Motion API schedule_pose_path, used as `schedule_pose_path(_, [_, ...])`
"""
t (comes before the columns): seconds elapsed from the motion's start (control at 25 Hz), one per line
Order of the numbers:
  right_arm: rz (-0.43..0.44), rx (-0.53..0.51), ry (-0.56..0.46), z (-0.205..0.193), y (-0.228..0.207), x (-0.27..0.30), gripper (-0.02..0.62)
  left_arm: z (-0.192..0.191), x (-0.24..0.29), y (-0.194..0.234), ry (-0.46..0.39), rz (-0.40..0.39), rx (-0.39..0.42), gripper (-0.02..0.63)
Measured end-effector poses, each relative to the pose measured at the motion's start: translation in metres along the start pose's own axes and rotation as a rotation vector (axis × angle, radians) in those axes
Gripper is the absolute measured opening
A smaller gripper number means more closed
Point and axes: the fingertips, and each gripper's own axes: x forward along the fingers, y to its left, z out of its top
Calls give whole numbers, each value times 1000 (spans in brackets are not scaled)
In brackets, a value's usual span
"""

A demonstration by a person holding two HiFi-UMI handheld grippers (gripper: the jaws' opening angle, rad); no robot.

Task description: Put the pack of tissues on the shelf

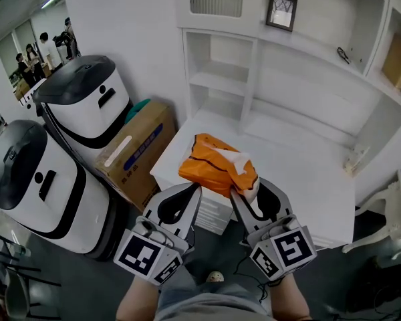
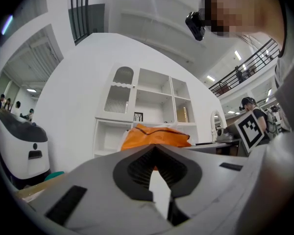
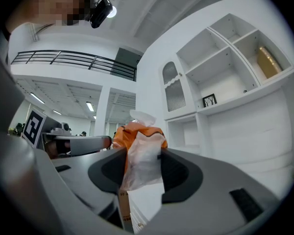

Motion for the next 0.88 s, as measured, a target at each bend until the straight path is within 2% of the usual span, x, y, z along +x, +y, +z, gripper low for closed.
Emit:
schedule_pose_path(0.44, [-38,15,6,-5,-19,27,192,-10,25,23,15,-24,-7,35])
schedule_pose_path(0.88, [-122,19,33,-8,-33,87,192,-16,61,79,30,-104,-28,35])
